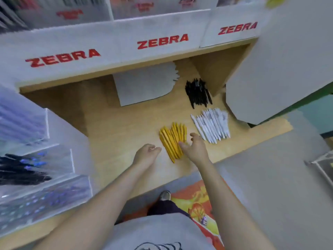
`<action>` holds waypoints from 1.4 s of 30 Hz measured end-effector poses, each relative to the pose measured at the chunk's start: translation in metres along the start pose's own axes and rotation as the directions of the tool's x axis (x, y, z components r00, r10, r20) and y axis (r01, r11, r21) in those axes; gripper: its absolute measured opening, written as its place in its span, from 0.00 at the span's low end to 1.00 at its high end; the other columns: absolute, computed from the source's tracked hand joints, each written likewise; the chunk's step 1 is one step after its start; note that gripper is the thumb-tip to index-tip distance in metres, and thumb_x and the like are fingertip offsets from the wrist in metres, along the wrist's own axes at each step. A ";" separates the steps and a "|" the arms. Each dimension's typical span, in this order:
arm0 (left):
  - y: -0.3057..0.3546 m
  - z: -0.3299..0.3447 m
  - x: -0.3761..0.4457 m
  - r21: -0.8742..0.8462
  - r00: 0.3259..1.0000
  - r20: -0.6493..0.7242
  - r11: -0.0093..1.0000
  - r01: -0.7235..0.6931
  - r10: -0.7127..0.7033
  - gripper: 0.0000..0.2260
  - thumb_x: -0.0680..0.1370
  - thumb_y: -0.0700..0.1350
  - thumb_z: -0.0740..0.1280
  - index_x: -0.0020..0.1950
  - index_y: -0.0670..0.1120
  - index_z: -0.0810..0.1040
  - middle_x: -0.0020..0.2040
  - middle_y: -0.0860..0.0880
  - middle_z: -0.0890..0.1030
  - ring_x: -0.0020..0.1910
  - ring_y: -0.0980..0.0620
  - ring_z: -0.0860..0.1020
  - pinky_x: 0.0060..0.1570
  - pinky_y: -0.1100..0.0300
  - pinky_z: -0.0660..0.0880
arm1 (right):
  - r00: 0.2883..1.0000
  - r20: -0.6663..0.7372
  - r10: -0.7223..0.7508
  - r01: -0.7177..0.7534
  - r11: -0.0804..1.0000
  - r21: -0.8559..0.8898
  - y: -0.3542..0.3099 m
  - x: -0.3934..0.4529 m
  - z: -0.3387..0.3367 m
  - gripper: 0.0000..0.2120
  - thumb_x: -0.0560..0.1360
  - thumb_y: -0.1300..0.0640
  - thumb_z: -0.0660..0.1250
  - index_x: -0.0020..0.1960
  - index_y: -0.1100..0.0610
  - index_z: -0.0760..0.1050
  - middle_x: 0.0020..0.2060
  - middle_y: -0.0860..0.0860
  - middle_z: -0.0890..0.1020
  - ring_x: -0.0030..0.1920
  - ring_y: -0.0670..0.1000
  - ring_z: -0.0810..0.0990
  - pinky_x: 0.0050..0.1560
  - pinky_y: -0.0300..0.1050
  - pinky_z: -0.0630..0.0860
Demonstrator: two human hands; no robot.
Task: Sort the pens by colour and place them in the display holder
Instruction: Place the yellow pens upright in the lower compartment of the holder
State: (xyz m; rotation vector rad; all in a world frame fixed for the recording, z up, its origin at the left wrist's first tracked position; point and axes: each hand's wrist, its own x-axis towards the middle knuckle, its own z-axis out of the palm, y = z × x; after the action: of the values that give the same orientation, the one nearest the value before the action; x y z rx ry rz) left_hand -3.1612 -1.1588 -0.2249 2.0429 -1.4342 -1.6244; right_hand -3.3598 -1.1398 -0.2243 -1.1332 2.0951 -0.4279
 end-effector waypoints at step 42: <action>0.017 0.021 0.064 -0.559 0.991 0.029 0.820 0.122 -0.128 0.09 0.80 0.38 0.67 0.60 0.45 0.79 0.49 0.45 0.83 0.42 0.51 0.81 0.40 0.59 0.77 | 0.938 0.347 -0.011 -0.135 0.910 0.392 -0.019 0.071 0.024 0.07 0.73 0.57 0.73 0.50 0.58 0.81 0.41 0.51 0.83 0.43 0.50 0.82 0.41 0.40 0.76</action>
State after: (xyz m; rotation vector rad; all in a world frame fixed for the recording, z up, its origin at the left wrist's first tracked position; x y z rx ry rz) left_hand -3.1911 -1.2068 -0.2651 1.8095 -0.6923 -1.8042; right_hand -3.3569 -1.2082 -0.2600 -0.8187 1.6321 -0.5657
